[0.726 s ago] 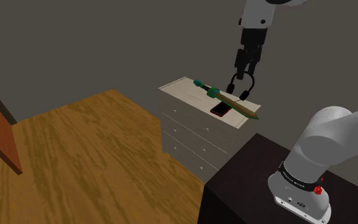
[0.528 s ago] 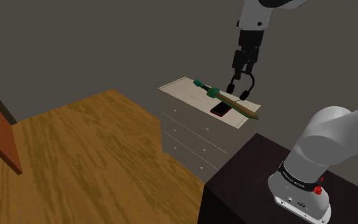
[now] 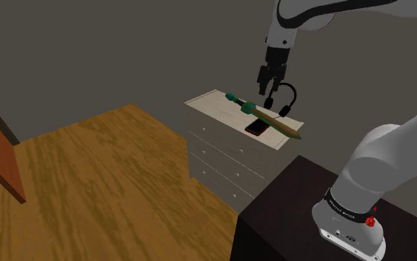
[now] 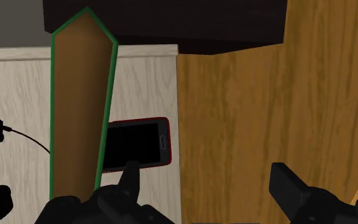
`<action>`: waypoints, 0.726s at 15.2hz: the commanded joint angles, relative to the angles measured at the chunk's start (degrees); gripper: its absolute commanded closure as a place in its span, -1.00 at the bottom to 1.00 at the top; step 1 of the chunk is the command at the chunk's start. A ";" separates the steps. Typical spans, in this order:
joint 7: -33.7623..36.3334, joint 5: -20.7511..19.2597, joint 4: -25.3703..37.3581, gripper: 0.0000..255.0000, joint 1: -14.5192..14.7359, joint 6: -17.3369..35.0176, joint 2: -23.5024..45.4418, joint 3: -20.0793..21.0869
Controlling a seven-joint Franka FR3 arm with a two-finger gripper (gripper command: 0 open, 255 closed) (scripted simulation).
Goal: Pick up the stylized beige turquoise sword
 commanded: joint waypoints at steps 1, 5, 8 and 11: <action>-1.83 0.47 1.11 -1.00 -0.40 2.77 3.54 -1.67; -5.31 2.49 4.01 -1.00 -0.83 7.71 11.08 -4.50; -8.19 4.75 7.00 -1.00 -1.10 10.72 17.07 -6.48; -11.26 7.67 10.68 -1.00 -1.51 13.03 23.33 -8.18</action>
